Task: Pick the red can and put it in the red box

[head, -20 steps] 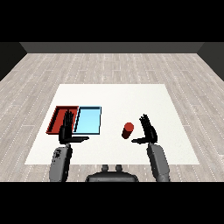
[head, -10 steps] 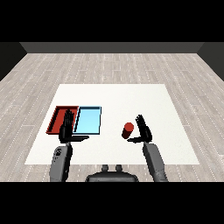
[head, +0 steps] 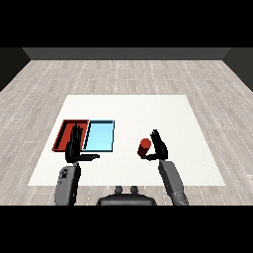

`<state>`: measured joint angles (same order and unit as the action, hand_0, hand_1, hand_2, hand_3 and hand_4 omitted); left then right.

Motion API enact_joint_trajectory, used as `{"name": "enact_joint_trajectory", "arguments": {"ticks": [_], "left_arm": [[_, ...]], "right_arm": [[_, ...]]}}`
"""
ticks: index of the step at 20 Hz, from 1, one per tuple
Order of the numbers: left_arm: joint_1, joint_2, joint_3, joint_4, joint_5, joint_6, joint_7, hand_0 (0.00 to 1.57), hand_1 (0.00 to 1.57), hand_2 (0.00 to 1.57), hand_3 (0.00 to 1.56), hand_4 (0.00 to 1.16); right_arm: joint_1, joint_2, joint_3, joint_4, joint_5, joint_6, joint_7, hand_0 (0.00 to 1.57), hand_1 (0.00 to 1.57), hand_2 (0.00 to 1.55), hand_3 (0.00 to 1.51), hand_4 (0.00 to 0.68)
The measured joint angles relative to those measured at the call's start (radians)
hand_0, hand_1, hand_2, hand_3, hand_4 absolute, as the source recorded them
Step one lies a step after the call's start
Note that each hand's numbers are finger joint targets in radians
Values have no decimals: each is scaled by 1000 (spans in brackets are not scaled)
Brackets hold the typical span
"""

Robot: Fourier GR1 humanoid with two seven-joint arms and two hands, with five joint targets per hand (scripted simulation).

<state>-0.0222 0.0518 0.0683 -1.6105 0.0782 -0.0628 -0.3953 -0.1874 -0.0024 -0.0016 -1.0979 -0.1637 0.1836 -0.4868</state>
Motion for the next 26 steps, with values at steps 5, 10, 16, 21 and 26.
{"name": "enact_joint_trajectory", "arguments": {"ticks": [5,10,16,21,26], "left_arm": [[5,5,2,7,1,-12,-11,0,0,0,0,0],[-24,11,14,42,7,-15,-15,0,0,0,0,0],[-5,-3,-3,32,-15,1,-26,0,0,0,0,0],[1,13,12,36,3,-23,-29,0,0,0,0,0],[7,-6,-10,21,-22,2,-25,0,0,0,0,0]], "right_arm": [[0,1,26,24,-12,-20,-17,0,0,0,0,0],[-26,0,67,38,-50,-44,-13,0,0,0,0,0],[-30,2,138,16,-91,-84,-1,0,0,0,0,0],[-49,1,157,33,-115,-90,0,0,0,0,0,0],[-77,2,184,48,-134,-115,8,0,0,0,0,0]]}}
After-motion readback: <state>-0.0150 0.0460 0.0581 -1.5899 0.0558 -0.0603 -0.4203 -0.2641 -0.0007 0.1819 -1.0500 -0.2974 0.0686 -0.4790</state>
